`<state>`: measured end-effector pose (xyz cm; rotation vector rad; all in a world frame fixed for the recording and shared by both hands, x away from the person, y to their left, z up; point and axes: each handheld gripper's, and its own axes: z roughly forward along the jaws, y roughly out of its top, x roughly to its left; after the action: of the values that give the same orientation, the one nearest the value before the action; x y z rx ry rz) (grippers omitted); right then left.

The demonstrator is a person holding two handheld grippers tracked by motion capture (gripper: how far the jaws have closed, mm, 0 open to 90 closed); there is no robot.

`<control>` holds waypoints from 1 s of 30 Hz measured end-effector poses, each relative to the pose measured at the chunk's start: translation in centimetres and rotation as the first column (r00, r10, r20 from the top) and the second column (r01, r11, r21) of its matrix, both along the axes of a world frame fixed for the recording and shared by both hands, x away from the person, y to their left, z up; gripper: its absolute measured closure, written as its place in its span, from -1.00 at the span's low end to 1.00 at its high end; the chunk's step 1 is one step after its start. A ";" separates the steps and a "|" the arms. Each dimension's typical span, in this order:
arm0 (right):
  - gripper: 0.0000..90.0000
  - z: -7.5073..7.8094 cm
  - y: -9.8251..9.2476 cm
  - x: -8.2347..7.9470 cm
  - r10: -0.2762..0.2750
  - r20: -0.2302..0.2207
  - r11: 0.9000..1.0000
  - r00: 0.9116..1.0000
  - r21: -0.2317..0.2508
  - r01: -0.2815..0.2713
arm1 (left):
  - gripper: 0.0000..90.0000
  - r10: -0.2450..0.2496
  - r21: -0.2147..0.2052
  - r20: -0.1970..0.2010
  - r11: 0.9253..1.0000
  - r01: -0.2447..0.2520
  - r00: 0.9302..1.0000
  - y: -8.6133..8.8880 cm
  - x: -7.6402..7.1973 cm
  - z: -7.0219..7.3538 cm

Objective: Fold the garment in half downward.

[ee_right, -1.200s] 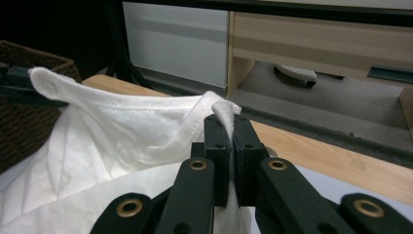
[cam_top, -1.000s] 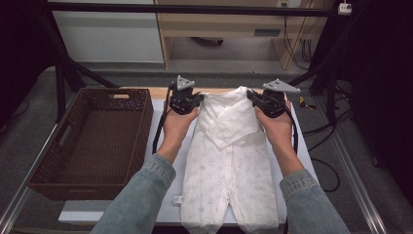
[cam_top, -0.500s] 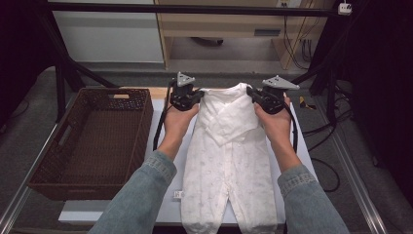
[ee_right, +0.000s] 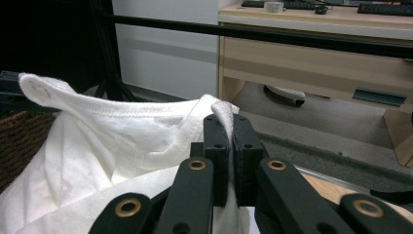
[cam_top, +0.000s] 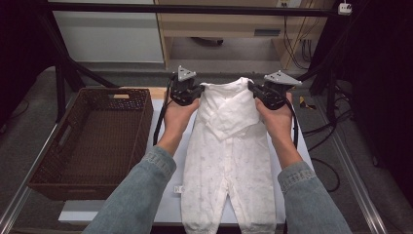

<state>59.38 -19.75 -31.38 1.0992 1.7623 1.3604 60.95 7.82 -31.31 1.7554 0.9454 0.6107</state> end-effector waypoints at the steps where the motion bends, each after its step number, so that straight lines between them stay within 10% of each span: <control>1: 0.95 0.1 0.0 0.0 -0.001 -0.002 1.000 1.000 0.003 0.001 | 0.95 0.000 0.002 0.003 1.000 0.000 1.000 0.0 0.1 0.1; 30: 0.95 1.3 0.6 1.4 -0.008 0.035 1.000 0.999 0.002 0.008 | 0.95 0.018 0.004 0.023 1.000 -0.018 1.000 0.1 1.2 1.6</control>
<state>60.78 -19.12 -30.09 1.0761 1.7299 1.3686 62.17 7.87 -29.75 1.7416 0.9460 0.6430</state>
